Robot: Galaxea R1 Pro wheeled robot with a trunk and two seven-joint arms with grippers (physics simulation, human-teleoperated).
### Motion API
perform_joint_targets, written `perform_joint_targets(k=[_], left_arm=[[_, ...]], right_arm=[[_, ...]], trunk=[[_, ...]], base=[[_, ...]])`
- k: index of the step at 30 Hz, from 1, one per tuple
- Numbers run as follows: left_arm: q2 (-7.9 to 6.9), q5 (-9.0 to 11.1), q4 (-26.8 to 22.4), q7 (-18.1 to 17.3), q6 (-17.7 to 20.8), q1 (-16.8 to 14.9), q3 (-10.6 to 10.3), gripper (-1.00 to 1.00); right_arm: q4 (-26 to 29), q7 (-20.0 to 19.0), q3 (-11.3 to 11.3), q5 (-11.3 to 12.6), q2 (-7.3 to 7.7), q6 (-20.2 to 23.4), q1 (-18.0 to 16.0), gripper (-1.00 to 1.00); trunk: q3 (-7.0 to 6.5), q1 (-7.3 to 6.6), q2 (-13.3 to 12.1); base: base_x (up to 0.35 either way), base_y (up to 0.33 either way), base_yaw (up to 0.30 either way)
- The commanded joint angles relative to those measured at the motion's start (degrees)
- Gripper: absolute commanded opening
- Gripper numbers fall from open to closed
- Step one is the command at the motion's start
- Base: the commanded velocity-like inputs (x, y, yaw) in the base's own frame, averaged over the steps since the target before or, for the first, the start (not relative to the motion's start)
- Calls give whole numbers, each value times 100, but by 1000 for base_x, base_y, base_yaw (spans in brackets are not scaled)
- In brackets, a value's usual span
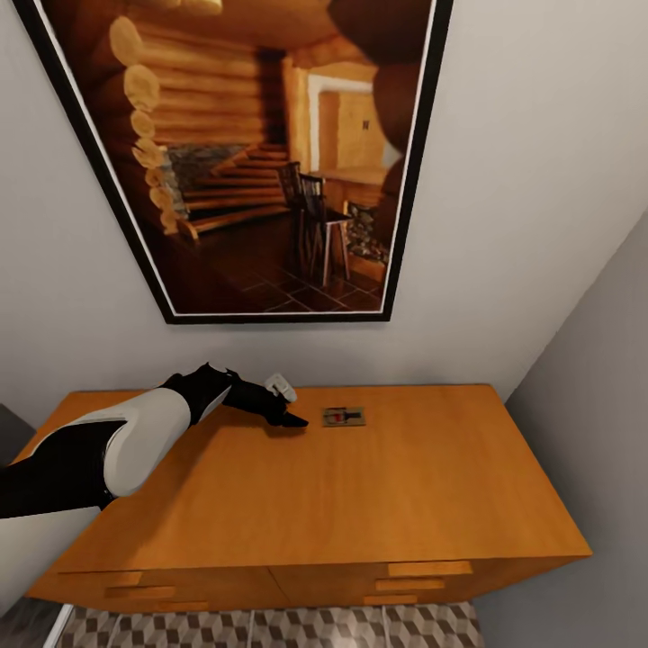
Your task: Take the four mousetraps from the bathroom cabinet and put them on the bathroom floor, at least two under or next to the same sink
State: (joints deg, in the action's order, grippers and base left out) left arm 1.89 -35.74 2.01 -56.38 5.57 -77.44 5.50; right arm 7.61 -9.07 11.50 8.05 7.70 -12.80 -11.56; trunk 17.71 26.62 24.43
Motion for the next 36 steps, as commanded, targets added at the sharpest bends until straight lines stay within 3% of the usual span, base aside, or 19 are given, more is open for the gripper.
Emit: perform_joint_targets(k=[1, 36], left_arm=[[-2, -21, 10, -13, 59, -8, 48, 100], [82, -21, 18, -15, 59, -8, 49, 100]], right_arm=[[-5, -23, 38, 63, 3, -20, -4, -100], [-5, -25, 37, 61, 3, -20, 4, -100]], trunk=[[9, 4, 10], [9, 4, 10]], base=[[75, 53, 0], [32, -34, 0]])
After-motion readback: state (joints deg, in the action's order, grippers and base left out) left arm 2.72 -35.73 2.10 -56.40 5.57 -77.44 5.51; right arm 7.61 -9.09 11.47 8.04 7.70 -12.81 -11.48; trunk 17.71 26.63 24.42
